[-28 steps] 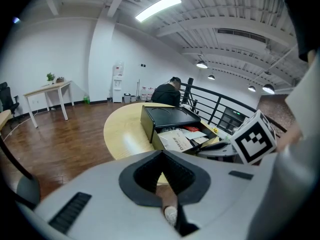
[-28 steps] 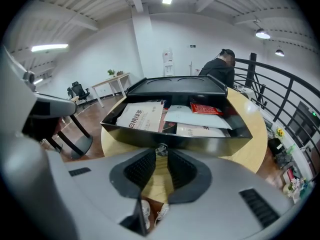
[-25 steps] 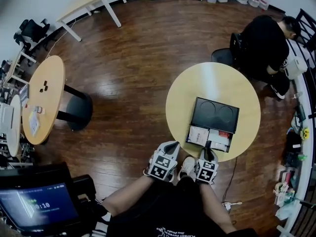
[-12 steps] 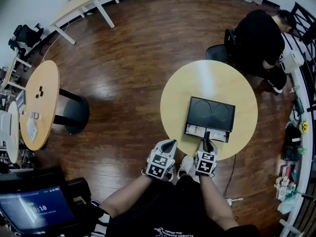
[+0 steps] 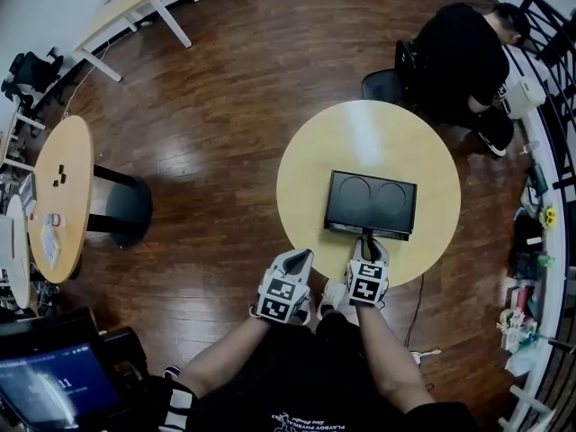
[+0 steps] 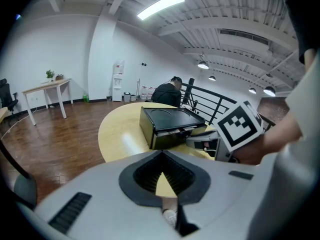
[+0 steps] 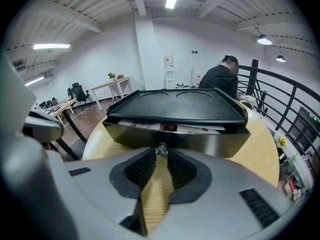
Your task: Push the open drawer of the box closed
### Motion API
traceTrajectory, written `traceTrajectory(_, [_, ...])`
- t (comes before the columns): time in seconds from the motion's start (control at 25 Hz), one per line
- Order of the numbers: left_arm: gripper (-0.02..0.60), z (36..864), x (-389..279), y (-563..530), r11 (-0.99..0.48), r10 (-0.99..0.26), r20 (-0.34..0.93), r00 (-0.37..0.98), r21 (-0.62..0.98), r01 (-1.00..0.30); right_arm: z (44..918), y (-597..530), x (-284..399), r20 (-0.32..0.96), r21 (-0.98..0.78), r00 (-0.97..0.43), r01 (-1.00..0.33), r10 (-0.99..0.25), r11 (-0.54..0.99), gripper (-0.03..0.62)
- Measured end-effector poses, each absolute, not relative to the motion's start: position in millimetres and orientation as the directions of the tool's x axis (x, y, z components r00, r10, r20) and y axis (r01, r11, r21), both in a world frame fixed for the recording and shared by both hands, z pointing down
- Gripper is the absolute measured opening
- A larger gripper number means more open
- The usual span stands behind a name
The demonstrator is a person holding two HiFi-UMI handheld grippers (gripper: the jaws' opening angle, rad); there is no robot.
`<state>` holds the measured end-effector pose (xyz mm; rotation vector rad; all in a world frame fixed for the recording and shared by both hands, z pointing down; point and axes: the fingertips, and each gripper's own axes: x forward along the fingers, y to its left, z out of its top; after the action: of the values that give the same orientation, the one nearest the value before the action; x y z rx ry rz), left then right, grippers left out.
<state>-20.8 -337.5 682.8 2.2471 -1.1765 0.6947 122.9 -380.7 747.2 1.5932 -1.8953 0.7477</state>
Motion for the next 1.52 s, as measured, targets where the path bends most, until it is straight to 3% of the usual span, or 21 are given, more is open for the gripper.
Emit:
traceTrajectory(1.04, [0.0,686.7,-19.7,-344.2,-0.496,-0.58,0.658,0.48,0.181,-0.849,748.7,-405.3,123.1,0.69,-0.019,-0.15,-0.982,-0.708,0.19,0.08])
traceTrajectory(1.52, [0.0,655.9,-36.0,-324.1,-0.536,-0.598,0.611,0.518,0.175,-0.826,686.9,-356.0,114.4,0.653,-0.029,-0.136,-0.988,-0.745,0.155,0.089])
